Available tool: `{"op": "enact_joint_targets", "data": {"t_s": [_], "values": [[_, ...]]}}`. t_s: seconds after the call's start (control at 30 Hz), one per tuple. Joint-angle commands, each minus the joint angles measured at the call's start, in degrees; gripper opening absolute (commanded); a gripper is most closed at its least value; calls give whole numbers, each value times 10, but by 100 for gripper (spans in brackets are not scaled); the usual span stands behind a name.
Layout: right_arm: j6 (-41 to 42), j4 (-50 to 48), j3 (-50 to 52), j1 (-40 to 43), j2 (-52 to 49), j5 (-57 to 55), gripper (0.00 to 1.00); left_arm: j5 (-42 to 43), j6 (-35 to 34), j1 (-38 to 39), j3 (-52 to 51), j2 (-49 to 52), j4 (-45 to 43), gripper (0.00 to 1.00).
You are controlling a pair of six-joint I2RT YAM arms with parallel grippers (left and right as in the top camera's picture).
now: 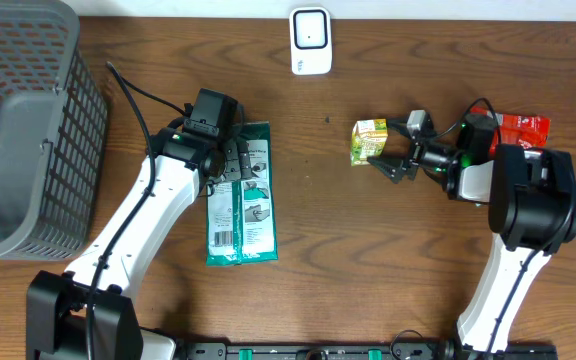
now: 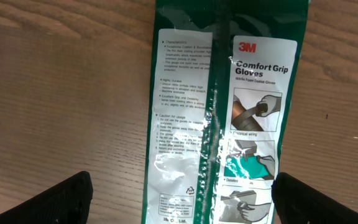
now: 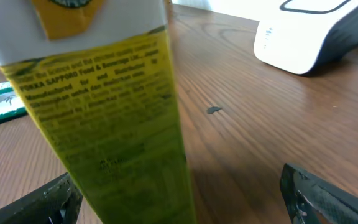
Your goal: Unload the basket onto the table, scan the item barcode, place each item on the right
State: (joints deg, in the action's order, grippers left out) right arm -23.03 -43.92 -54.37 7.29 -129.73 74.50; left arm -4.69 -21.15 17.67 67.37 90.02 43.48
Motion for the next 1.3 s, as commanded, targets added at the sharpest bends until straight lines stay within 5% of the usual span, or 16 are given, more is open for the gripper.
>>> {"op": "enact_joint_targets", "data": {"t_s": [0.0,0.23,0.33,0.6,0.67,0.7,0.93,1.27], "values": [[2,3,-7,-23,-8,-18,97,-5,-1,-2,3,2,2,93],[34,12,-7,-34,-8,-41,87,-5,-1,-2,3,2,2,93],[82,9,-7,-33,-8,-41,77,-5,-1,-2,3,2,2,93],[254,10,-7,-60,-8,-41,72,-5,-1,-2,3,2,2,93],[294,10,-7,-72,-8,-42,81,-5,-1,-2,3,2,2,93],[316,11,-6,-82,-8,-45,99,-5,-1,-2,3,2,2,93],[400,14,8,-108,-8,-186,99,-5,-1,-2,3,2,2,93],[395,17,23,-107,26,-249,99,-5,-1,-2,3,2,2,93]]}}
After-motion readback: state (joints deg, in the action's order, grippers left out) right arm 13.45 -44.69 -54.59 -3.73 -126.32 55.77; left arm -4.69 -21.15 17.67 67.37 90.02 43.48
